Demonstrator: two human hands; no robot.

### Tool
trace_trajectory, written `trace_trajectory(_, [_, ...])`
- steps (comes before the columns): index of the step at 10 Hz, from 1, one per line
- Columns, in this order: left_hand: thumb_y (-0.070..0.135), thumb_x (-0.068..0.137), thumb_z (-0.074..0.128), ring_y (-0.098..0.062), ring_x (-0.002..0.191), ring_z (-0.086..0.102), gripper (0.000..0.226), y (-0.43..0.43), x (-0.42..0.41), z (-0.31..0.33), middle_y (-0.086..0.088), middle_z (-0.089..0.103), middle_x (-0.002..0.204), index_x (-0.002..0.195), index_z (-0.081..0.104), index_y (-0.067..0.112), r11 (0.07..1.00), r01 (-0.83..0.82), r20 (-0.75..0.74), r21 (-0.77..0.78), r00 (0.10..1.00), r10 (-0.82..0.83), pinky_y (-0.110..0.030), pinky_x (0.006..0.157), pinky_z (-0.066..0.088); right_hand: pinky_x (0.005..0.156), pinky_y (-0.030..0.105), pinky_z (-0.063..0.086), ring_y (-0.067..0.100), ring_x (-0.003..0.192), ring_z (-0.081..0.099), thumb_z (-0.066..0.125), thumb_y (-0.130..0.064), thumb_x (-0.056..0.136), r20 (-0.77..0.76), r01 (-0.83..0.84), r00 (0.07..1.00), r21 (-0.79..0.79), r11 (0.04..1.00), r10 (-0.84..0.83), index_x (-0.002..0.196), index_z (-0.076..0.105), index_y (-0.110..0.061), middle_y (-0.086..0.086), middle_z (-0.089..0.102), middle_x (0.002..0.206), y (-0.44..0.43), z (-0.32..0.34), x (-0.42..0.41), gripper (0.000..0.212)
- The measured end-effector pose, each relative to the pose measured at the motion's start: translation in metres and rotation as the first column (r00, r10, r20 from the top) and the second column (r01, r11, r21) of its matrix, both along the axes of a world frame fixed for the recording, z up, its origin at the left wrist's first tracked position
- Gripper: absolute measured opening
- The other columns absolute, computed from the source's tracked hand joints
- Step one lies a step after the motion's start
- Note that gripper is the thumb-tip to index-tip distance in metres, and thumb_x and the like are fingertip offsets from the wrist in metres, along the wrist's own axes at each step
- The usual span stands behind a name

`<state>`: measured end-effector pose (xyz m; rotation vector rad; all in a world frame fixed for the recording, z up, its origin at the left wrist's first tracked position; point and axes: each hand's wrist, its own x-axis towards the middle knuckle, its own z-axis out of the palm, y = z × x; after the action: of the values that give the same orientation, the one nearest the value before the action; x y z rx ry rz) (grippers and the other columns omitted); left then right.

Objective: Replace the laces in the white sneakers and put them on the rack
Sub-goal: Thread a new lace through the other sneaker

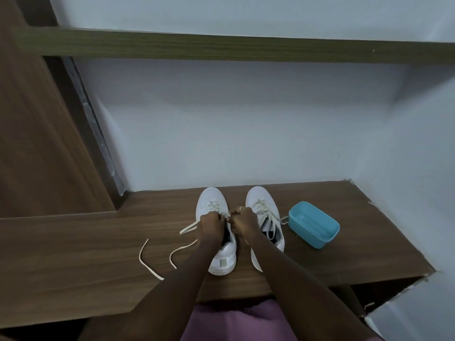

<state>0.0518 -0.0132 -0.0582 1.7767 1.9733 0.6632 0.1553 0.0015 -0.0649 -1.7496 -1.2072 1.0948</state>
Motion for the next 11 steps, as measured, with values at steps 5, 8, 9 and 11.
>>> trace_trajectory(5, [0.008, 0.09, 0.045, -0.026, 0.084, 0.06, 0.022, 0.004, -0.005, 0.007, -0.013, 0.065, 0.088, 0.085, 0.066, 0.005, 0.987, 0.119, -0.071, 0.107, 0.991, -0.112, -0.033, 0.069, 0.041, 0.06, 0.02, 0.043, 0.011, 0.063, 0.047, 0.039, 0.001, 0.097, -0.519, 0.09, 0.822, -0.285, 0.954, -0.233, 0.069, 0.046, -0.01, -0.009, 0.054, 0.036, 0.002, 0.013, -0.009, 0.031])
trace_trajectory(8, [0.019, 0.09, 0.056, -0.03, 0.098, 0.057, 0.024, 0.004, -0.017, 0.004, -0.012, 0.058, 0.107, 0.111, 0.059, 0.007, 0.984, 0.105, -0.084, 0.141, 0.992, -0.094, -0.037, 0.081, 0.044, 0.067, 0.029, 0.044, 0.017, 0.067, 0.046, 0.036, -0.007, 0.097, -0.26, 0.33, 0.9, -0.118, 0.937, -0.35, 0.08, 0.049, -0.008, 0.003, 0.046, 0.079, 0.02, 0.02, -0.007, 0.021])
trace_trajectory(9, [0.019, 0.086, 0.058, -0.033, 0.089, 0.059, 0.021, -0.002, -0.029, -0.001, -0.013, 0.064, 0.097, 0.103, 0.063, 0.008, 0.973, 0.162, -0.204, 0.165, 0.971, -0.127, -0.037, 0.072, 0.044, 0.071, 0.029, 0.044, 0.028, 0.083, 0.054, 0.036, -0.008, 0.098, -0.263, 0.413, 0.876, -0.025, 0.91, -0.405, 0.121, 0.049, 0.004, 0.014, 0.053, 0.095, 0.015, 0.051, 0.012, 0.029])
trace_trajectory(11, [0.016, 0.086, 0.06, -0.037, 0.092, 0.061, 0.023, -0.01, -0.036, -0.004, -0.013, 0.065, 0.102, 0.107, 0.067, 0.007, 0.962, 0.164, -0.223, 0.217, 0.968, -0.115, -0.039, 0.077, 0.047, 0.091, 0.033, 0.046, 0.032, 0.114, 0.057, 0.044, 0.005, 0.092, -0.107, 0.627, 0.779, 0.114, 0.771, -0.618, 0.123, 0.046, 0.003, 0.02, 0.057, 0.124, 0.025, 0.093, 0.078, 0.032])
